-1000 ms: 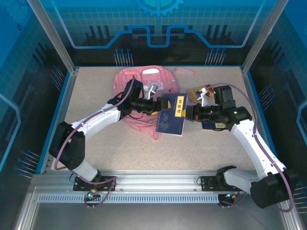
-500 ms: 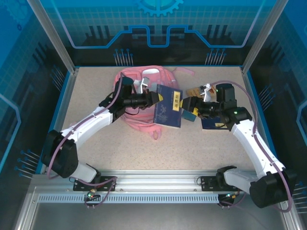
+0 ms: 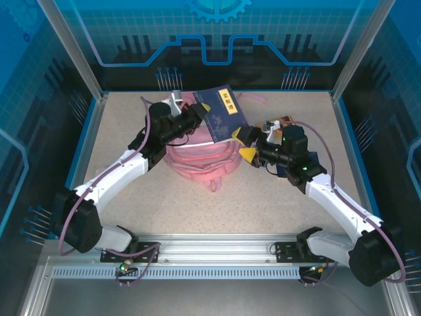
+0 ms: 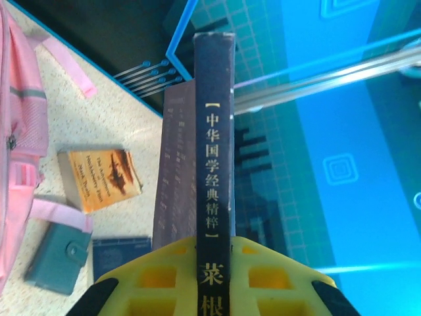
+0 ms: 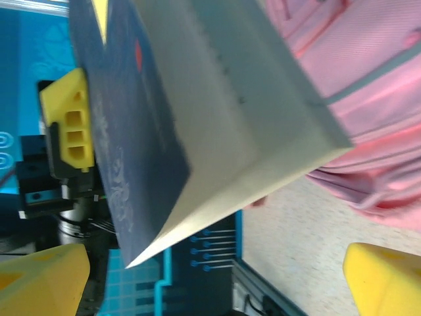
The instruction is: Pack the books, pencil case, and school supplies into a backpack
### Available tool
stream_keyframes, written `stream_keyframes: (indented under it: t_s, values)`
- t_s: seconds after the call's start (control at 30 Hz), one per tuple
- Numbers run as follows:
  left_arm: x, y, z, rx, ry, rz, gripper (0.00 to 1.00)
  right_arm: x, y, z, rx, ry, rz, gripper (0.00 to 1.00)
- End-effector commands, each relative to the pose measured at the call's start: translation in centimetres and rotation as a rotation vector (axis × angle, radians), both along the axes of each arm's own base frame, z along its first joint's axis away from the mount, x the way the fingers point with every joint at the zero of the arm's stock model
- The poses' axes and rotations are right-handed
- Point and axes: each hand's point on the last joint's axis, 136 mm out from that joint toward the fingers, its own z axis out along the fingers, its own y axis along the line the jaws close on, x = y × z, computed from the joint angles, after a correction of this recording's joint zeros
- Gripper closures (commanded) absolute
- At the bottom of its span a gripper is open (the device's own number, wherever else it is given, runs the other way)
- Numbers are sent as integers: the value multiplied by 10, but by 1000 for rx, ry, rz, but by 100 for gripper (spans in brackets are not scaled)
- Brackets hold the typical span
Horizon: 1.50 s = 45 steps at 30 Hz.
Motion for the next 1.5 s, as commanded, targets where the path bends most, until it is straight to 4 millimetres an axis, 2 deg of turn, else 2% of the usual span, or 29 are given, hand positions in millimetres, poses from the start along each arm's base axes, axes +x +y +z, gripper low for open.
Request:
stream_keyframes:
  t_s: [0.0, 0.23, 0.37, 0.57, 0.77, 0.93, 1.07, 1.1, 1.2, 1.3, 1.47]
  values:
    - [5, 13, 40, -126, -93, 73, 89, 13, 9, 36, 138, -62, -51, 0]
    - [5, 13, 37, -173, -78, 76, 89, 26, 21, 55, 219, -84, -65, 0]
    - [5, 14, 35, -198, -73, 78, 89, 30, 23, 63, 258, -107, -82, 5]
    - [2, 17, 29, -208, -58, 88, 91, 36, 23, 70, 292, -132, -103, 23]
    - [1, 16, 21, -185, -34, 85, 92, 41, 24, 70, 287, -144, -116, 46]
    - [-2, 15, 8, -133, 0, 80, 93, 48, 34, 56, 242, -129, -111, 63]
    - [-5, 14, -5, -84, 33, 70, 90, 50, 32, 43, 205, -117, -126, 80]
    - [-7, 16, -11, -58, 44, 70, 84, 49, 29, 39, 175, -111, -129, 84]
    - [-14, 19, -34, 74, 110, 56, 55, 46, 19, 27, 78, -102, -147, 91]
    - [-26, 25, -63, 249, 162, 20, 31, 40, -3, 8, -44, -82, -184, 94]
    - [-48, 39, -112, 612, 209, -108, 6, 26, -49, -12, -257, -69, -244, 95]
